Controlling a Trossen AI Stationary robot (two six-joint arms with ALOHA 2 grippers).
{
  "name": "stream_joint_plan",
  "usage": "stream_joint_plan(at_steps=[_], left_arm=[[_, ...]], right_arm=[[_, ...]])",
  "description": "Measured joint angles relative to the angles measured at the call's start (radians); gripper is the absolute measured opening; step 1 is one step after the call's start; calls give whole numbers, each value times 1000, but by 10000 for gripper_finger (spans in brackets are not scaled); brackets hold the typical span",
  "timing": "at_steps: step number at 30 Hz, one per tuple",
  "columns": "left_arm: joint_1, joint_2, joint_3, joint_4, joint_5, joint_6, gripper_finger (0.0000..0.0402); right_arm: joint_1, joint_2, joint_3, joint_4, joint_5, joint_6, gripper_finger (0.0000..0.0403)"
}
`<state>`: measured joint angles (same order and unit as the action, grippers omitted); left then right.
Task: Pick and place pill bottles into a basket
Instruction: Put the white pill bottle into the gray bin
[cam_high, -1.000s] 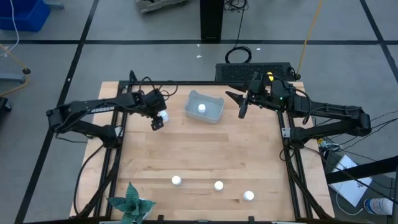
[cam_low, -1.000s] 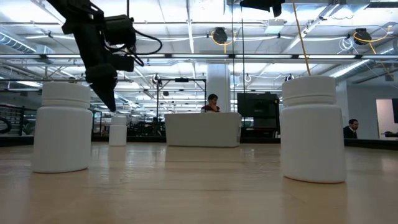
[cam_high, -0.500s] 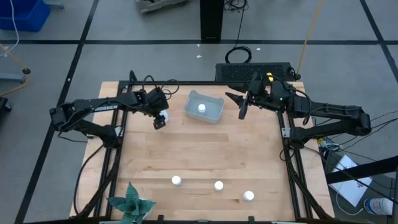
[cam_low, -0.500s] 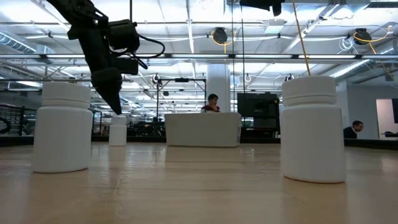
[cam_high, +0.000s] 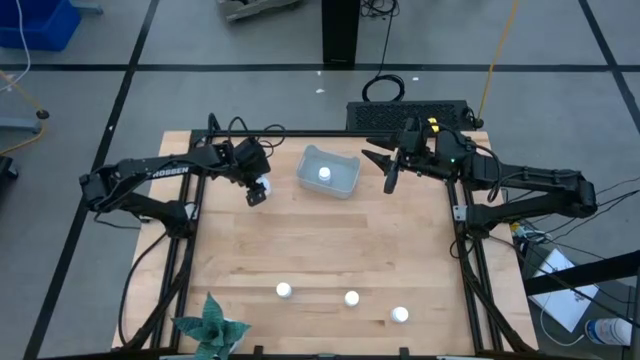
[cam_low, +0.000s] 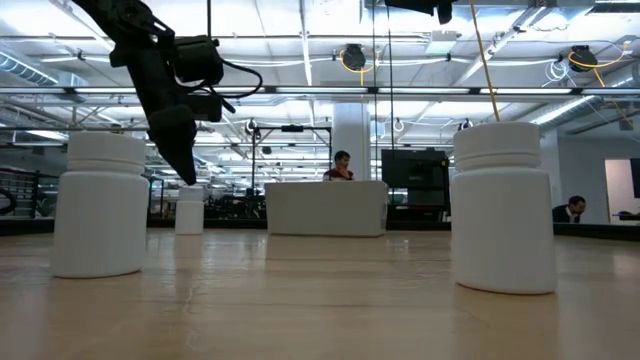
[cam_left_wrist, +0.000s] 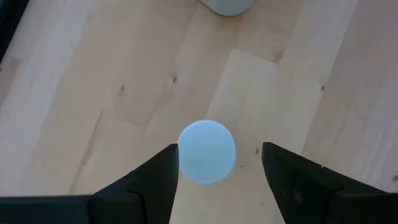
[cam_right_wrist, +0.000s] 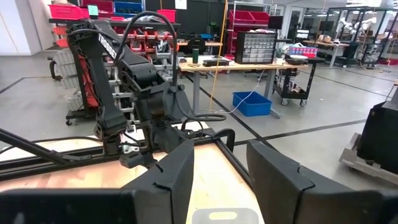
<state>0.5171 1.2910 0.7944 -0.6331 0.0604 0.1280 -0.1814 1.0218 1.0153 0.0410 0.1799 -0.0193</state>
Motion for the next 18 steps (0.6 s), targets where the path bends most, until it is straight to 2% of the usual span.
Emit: stream_joint_plan(at_steps=[18], left_arm=[[2, 65, 0, -6, -5, 9, 234]], right_arm=[[0, 0, 0, 15, 1, -4, 139]])
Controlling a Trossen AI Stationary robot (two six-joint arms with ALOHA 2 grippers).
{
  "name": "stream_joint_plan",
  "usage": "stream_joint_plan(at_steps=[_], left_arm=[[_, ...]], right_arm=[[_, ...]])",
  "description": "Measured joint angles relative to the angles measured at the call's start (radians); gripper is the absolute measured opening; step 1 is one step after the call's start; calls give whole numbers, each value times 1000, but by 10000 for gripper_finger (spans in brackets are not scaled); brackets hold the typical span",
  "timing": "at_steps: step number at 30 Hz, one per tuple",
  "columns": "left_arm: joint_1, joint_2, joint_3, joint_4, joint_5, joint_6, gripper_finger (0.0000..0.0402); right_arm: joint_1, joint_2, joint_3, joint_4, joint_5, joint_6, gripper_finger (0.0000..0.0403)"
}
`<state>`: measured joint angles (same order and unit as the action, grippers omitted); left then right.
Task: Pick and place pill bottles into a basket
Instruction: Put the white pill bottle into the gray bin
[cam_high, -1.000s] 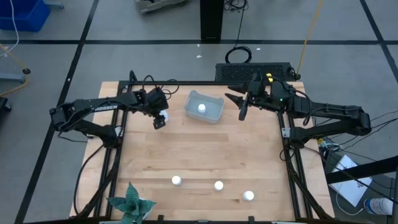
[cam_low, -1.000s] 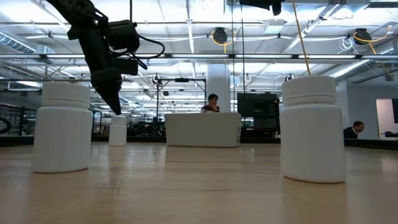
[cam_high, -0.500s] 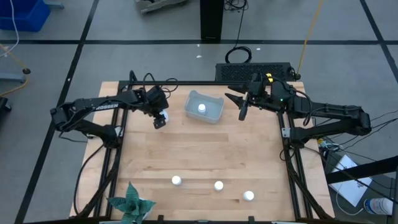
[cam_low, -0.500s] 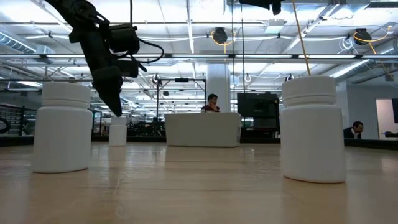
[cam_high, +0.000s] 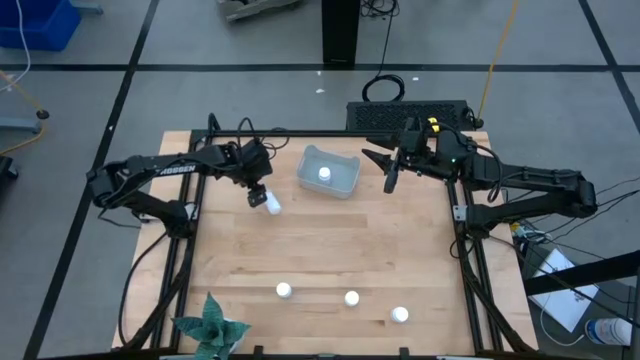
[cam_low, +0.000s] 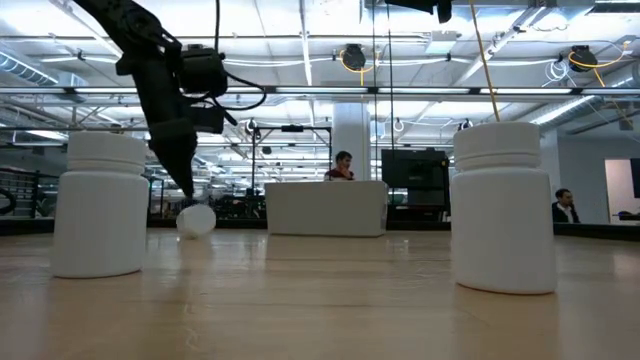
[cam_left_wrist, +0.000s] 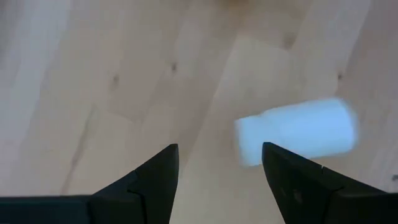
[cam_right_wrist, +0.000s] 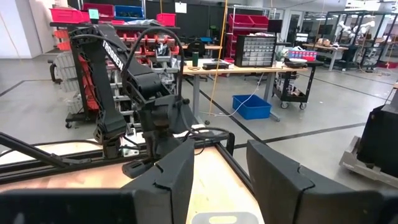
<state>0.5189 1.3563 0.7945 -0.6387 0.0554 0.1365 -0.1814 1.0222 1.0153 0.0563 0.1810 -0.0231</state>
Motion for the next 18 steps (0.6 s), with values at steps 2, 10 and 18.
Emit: stream_joint_plan(at_steps=[2, 10, 18], left_arm=[[-1, 1, -2, -9, 0, -4, 235], [-35, 0, -2, -26, 109, 13, 234], [-165, -2, -2, -177, 44, 121, 234]], right_arm=[[0, 0, 0, 0, 0, 0, 139], [0, 0, 0, 0, 0, 3, 139], [0, 0, 0, -8, 0, 3, 139]])
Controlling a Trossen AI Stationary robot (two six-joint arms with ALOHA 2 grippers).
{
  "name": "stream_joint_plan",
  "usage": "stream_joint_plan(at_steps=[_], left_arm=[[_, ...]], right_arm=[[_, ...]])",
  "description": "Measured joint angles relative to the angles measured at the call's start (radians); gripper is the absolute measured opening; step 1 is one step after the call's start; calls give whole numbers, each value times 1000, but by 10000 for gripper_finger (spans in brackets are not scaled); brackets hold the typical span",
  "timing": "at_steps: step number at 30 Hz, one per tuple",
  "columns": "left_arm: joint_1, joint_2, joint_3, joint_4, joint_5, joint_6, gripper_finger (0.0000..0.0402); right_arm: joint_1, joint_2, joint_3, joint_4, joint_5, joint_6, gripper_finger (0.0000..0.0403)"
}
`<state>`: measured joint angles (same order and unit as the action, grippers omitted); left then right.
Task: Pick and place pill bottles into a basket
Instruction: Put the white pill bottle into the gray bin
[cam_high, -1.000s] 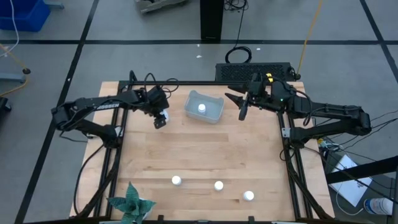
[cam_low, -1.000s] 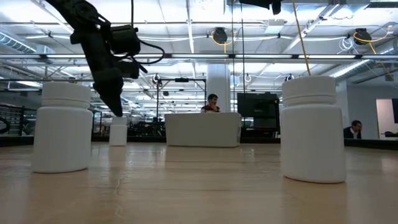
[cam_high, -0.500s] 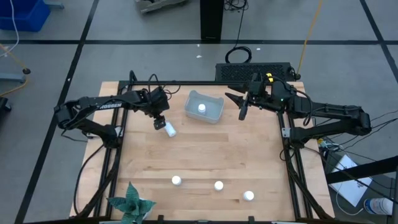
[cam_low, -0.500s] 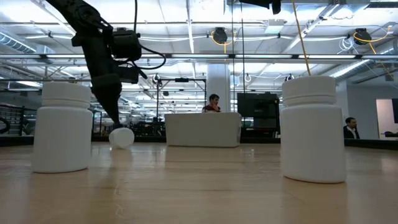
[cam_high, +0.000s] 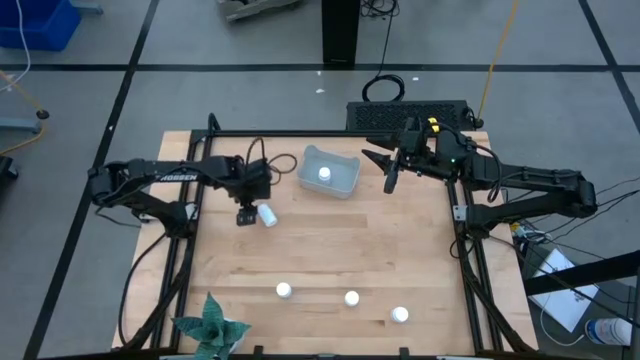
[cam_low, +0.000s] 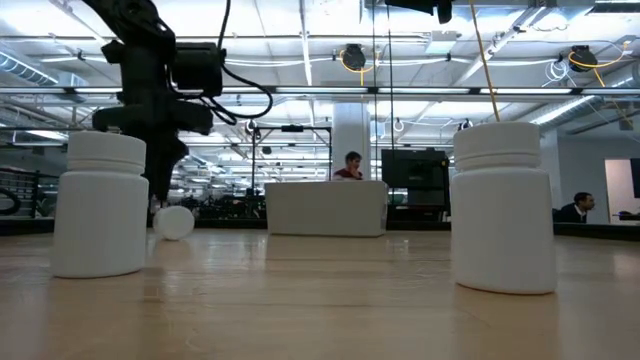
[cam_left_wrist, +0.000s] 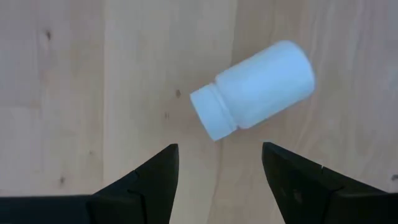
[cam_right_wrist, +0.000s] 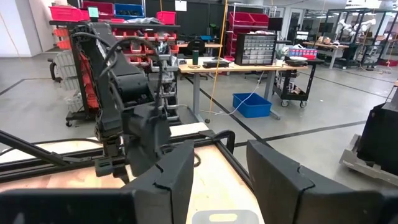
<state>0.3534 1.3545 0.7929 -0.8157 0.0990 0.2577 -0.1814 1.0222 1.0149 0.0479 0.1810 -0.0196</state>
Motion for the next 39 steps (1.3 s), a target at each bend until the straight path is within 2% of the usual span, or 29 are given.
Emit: stream_joint_plan(at_steps=[8, 12, 17, 22, 32, 39], left_arm=[[-73, -1, 0, 13, -108, 60, 235], [-103, -1, 1, -29, -104, 69, 235], [-152, -1, 1, -140, -79, -8, 234], [-232, -1, 1, -113, -74, -39, 234], [-323, 0, 1, -62, -238, 99, 234], [-323, 0, 1, -43, -257, 192, 234]], right_arm=[[0, 0, 0, 0, 0, 0, 139], [0, 0, 0, 0, 0, 0, 139], [0, 0, 0, 0, 0, 0, 139], [0, 0, 0, 0, 0, -3, 139], [0, 0, -26, 28, -2, 0, 139], [-3, 0, -87, 116, 0, 7, 139]])
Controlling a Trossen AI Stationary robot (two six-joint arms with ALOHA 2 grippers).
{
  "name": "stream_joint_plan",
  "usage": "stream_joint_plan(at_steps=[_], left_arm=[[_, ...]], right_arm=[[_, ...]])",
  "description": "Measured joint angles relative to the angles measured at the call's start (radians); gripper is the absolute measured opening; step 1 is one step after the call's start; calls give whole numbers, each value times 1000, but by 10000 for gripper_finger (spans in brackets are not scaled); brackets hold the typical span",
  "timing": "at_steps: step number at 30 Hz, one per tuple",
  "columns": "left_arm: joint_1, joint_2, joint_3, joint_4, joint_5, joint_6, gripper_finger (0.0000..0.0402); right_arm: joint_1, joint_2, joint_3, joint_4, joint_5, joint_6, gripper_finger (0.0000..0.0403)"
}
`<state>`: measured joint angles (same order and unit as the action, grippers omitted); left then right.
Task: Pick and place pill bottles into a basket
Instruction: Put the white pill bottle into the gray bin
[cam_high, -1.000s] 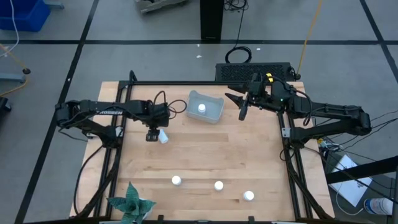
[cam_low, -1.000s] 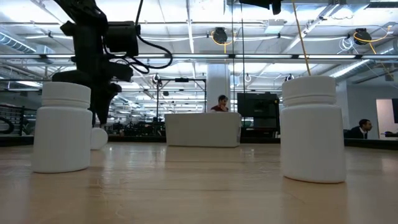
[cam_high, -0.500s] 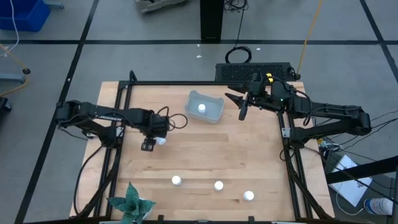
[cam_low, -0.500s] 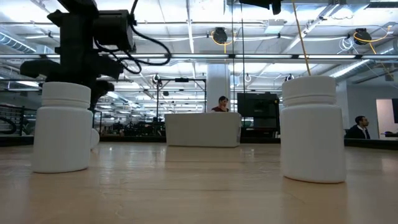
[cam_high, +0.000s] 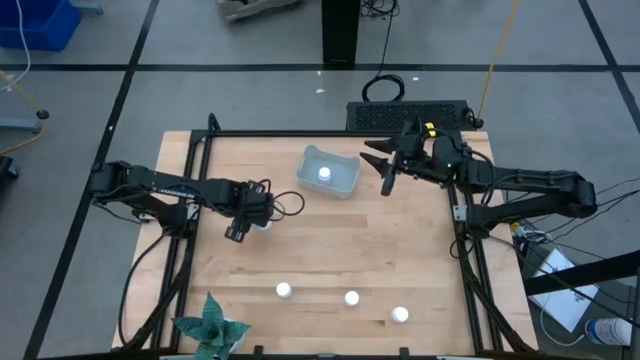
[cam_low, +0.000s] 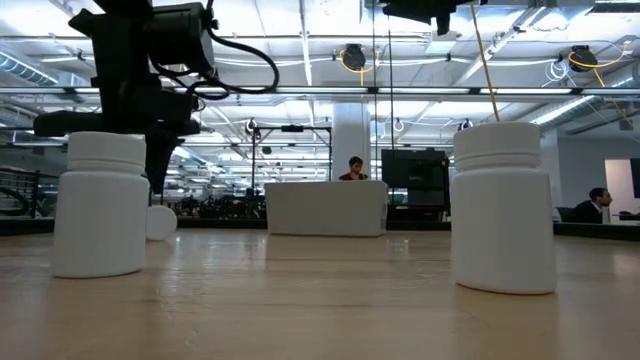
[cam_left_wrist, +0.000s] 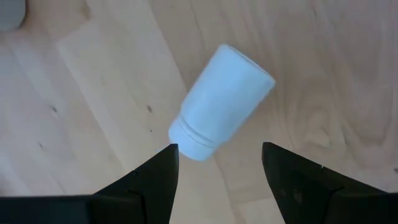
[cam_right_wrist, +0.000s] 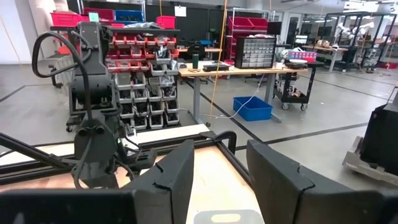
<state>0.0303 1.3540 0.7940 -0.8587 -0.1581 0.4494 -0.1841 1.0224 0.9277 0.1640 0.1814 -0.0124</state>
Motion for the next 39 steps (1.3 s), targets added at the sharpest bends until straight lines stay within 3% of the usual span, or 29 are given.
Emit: stream_joint_plan(at_steps=[8, 13, 18, 39], left_arm=[[11, 66, 1, 93, -3, 153, 234], [32, 135, 1, 147, -99, 262, 234], [64, 152, 1, 233, -117, 325, 234], [113, 159, 1, 387, 24, 211, 234]], right_arm=[[-2, 0, -1, 35, 0, 8, 139], [-2, 0, -1, 34, 1, 25, 139], [-2, 0, -1, 34, 6, 27, 139], [-2, 0, -1, 24, 7, 34, 139]])
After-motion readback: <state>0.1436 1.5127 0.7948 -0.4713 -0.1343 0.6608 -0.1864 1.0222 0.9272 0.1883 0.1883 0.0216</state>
